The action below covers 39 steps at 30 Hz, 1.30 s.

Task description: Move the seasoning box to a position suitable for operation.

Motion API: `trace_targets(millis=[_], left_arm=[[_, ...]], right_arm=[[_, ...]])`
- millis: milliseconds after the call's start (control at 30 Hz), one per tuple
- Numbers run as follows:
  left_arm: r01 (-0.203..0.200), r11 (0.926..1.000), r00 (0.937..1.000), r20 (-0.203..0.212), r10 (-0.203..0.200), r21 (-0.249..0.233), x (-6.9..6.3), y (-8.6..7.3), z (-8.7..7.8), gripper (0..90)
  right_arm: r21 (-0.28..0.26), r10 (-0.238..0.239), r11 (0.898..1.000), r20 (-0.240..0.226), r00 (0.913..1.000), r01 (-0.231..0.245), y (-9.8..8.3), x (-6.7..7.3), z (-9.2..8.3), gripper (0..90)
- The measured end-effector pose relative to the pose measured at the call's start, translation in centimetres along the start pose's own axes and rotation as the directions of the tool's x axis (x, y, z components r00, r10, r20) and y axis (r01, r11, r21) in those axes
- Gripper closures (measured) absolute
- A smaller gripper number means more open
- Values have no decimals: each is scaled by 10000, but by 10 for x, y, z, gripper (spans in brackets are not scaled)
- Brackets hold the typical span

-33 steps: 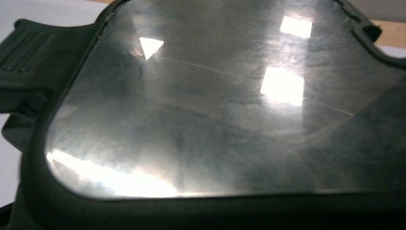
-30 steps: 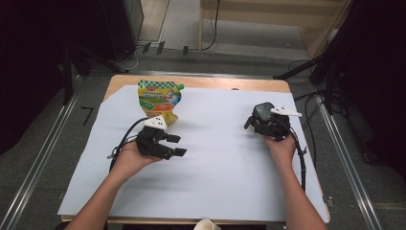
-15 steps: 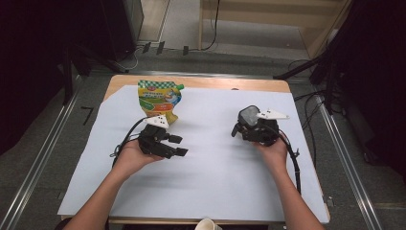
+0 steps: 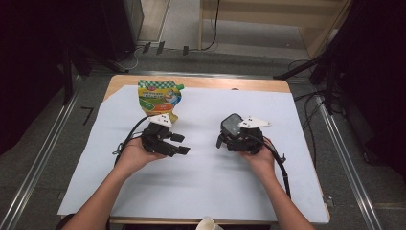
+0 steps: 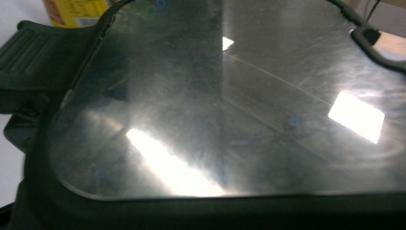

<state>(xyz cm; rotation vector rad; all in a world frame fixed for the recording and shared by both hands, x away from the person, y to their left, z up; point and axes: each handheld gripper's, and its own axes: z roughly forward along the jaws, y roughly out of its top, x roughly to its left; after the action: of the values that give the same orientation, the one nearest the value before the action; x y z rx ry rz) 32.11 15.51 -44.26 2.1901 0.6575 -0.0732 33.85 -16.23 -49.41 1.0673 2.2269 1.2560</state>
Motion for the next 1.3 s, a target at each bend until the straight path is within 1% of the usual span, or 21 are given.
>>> trace_targets(millis=[200,367,467,533,700,767,800,900,967,1100,1200,1233,1300], left_arm=[[-16,10000,10000,54,16,10,1,1,2,420],[-28,10000,10000,32,28,-12,1,2,1,419],[-20,10000,10000,7,20,-58,1,1,0,419],[-14,10000,10000,21,14,-76,2,1,0,419],[31,9999,10000,-21,-31,-106,2,1,-1,419],[32,9999,10000,-15,-32,-105,3,1,-1,419],[43,9999,10000,-21,-44,-107,3,1,-1,419],[42,9999,10000,-25,-42,-131,3,1,-1,419],[26,9999,10000,-61,-27,-162,3,1,-2,419],[88,9996,9999,-47,-89,-255,4,1,-3,419],[79,9996,9998,-192,-84,-273,5,1,-3,419],[101,9995,9997,-226,-107,-300,5,1,-3,421],[90,9994,9996,-271,-99,-332,5,1,-3,430]], right_arm=[[-51,-204,9998,-508,9985,202,2,19,4,159],[-55,-399,9992,-924,9949,396,3,35,9,158],[23,-528,9986,-1225,9911,535,3,46,14,158],[37,-596,9982,-1317,9895,606,3,50,16,159],[163,-993,9945,-1663,9811,1034,1,65,22,159],[164,-1055,9938,-1786,9783,1101,1,69,24,159],[225,-1008,9940,-1841,9777,1067,0,71,25,159],[343,-1178,9914,-1902,9746,1265,-3,76,29,158],[316,-1293,9900,-1873,9738,1375,-5,78,29,159],[257,-1280,9905,-1914,9731,1353,-6,77,29,158],[288,-1416,9883,-1917,9712,1498,-6,76,28,156],[329,-1425,9880,-1881,9718,1512,-6,77,27,156],[451,-1286,9892,-1919,9730,1396,-6,76,26,147]])
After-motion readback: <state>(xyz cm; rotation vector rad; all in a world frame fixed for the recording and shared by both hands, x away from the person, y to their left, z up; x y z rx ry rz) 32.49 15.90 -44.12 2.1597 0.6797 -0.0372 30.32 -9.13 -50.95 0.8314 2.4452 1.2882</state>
